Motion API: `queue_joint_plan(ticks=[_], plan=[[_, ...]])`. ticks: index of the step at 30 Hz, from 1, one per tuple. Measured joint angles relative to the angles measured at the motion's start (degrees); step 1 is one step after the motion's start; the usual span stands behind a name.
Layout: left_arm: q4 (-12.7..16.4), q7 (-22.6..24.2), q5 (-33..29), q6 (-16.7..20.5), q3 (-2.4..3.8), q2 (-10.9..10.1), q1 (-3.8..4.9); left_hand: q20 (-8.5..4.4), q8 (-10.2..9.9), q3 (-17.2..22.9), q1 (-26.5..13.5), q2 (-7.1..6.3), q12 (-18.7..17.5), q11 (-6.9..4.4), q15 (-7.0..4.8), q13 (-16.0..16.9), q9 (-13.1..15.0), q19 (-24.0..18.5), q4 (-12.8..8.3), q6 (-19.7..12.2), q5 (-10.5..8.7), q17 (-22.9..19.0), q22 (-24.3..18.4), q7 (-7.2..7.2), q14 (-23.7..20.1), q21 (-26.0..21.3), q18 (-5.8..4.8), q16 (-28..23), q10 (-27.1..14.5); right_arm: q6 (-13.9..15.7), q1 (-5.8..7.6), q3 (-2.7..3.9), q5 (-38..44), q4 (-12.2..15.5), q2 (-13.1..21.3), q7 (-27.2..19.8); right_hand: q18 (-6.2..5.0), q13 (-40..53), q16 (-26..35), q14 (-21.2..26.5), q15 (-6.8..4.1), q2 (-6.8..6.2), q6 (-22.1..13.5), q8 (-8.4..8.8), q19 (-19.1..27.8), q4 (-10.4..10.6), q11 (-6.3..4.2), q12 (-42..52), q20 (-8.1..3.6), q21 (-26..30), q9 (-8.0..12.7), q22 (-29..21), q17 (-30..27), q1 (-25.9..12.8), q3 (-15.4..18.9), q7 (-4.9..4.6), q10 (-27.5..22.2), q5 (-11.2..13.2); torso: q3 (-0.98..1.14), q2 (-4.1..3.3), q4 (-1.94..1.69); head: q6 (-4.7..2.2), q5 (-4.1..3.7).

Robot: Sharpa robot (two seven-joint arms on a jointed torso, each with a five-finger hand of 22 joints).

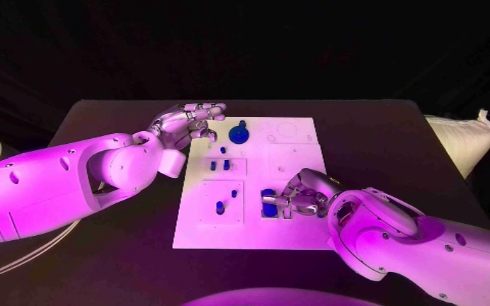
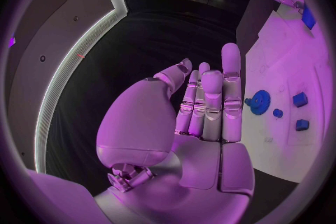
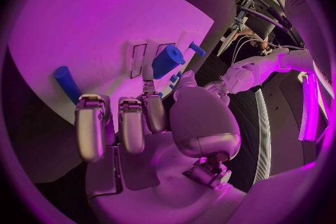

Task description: Assemble the parts on the task board

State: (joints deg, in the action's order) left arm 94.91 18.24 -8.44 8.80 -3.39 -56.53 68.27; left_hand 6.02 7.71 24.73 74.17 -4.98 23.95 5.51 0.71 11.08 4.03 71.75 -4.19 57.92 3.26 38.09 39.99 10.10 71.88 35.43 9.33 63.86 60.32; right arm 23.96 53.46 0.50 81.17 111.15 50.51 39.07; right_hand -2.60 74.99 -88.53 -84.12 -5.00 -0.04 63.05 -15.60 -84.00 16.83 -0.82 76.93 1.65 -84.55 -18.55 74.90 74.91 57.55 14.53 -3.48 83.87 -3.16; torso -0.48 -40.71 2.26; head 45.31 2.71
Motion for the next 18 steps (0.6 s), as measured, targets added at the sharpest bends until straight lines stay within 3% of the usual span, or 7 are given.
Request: queue_joint_plan(ticks=[5,11,18], plan=[[0.01,-0.02,0.01,-0.01,0.0,-0.04,0.0,0.0,0.0,0.0,0.0,0.0,0.0,0.0,0.0,0.0,0.0,0.0,0.0,0.0,0.0,0.0,0.0,0.0,0.0,0.0,0.0,0.0,0.0,0.11,0.0,0.0,1.44,0.24,0.03,0.2,0.0,0.0,0.0,0.0,0.0,-0.25,0.0,0.0,0.0,-0.31,0.0,-0.28,0.0,0.0,-0.31,0.0,0.0,-0.01,-0.31,0.0,0.0,0.0,0.0,0.0,0.02,0.07,0.02],[0.02,-0.05,0.01,-0.03,0.0,-0.15,0.0,0.0,0.0,0.0,0.0,0.0,0.0,0.0,0.0,0.0,0.0,0.0,0.0,0.0,0.0,0.0,0.0,0.0,0.0,0.0,0.01,0.0,0.0,0.45,-0.07,0.01,2.42,1.17,0.78,-0.51,0.0,0.03,0.0,0.0,0.0,0.46,0.0,0.0,0.0,-3.43,0.01,-0.28,0.0,0.0,-1.19,0.04,0.0,9.19,-2.72,0.0,-0.01,-2.73,0.04,0.0,0.02,0.1,-0.07],[0.01,-0.07,0.02,-0.07,0.0,-0.22,0.0,0.0,0.0,0.0,0.0,0.0,0.0,0.0,0.0,0.0,0.0,0.0,0.0,0.0,0.0,0.0,0.0,0.0,0.0,0.0,0.0,0.0,0.0,0.49,-0.12,0.08,4.04,1.72,1.05,-1.9,0.0,0.38,-0.3,-0.01,0.02,-0.95,0.53,-0.51,0.0,-9.48,0.02,0.71,-0.41,-0.5,-2.16,0.04,0.04,17.91,-5.14,0.53,-0.02,-0.22,0.04,-0.01,0.08,0.23,-0.03]])
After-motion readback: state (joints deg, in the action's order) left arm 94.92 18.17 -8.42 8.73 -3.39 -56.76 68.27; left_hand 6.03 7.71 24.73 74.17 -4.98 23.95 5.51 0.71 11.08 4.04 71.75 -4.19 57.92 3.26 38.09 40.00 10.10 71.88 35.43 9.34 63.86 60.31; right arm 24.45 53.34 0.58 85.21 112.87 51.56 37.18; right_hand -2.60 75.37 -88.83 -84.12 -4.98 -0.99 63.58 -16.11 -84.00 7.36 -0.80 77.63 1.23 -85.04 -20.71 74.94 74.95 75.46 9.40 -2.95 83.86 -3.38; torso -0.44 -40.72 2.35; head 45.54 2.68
